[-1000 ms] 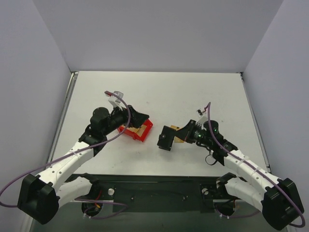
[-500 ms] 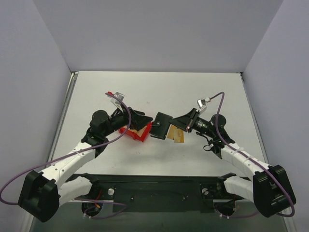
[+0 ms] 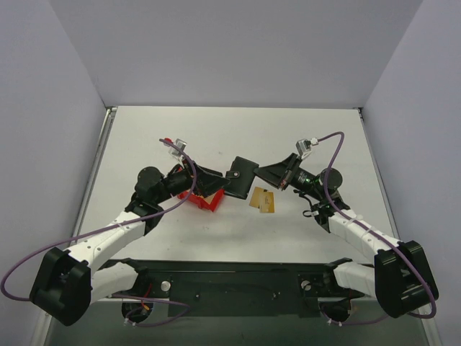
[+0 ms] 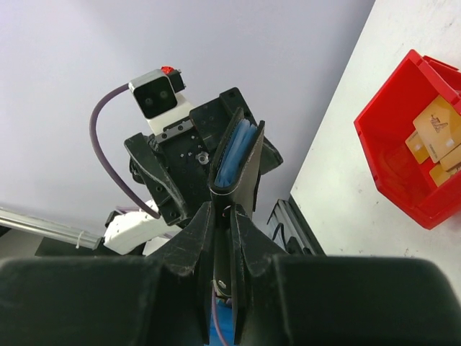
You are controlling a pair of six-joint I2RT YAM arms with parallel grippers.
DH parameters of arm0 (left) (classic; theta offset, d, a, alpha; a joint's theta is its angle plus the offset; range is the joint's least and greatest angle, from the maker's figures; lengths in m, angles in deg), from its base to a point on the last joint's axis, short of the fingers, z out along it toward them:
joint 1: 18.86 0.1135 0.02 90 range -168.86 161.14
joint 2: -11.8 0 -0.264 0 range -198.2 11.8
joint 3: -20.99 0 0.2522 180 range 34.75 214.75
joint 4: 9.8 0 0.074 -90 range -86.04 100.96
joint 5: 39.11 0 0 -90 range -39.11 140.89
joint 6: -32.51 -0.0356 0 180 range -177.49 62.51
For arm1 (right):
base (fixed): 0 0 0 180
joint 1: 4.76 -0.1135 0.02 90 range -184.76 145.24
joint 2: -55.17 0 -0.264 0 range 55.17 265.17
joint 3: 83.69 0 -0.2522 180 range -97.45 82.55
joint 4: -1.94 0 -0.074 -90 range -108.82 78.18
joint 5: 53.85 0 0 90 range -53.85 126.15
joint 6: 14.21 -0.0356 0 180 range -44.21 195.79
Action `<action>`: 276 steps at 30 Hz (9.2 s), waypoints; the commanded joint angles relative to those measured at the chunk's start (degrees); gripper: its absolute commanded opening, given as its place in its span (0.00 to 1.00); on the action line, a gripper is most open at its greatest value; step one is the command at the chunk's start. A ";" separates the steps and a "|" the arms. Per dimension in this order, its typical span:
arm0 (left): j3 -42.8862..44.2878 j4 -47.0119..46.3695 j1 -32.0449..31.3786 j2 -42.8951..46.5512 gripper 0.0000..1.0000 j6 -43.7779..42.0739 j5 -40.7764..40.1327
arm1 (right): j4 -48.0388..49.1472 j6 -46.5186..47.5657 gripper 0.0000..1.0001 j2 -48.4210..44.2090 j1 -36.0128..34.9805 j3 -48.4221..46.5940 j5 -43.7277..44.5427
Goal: Put the credit cards into the card holder
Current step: Pick up the credit card from the storage box.
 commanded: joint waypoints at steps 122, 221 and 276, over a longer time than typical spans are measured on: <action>12.61 25.25 -14.73 -5.54 0.00 -20.05 -13.09 | -38.53 30.97 0.27 -8.94 -11.65 -16.50 11.40; 12.71 28.60 -40.13 -2.10 0.53 -35.70 -56.62 | -59.59 24.05 0.00 1.94 -7.87 -21.00 17.65; 13.32 32.38 -37.05 -8.34 0.23 -41.41 -59.60 | -56.34 21.68 0.00 2.82 -6.64 -20.29 12.65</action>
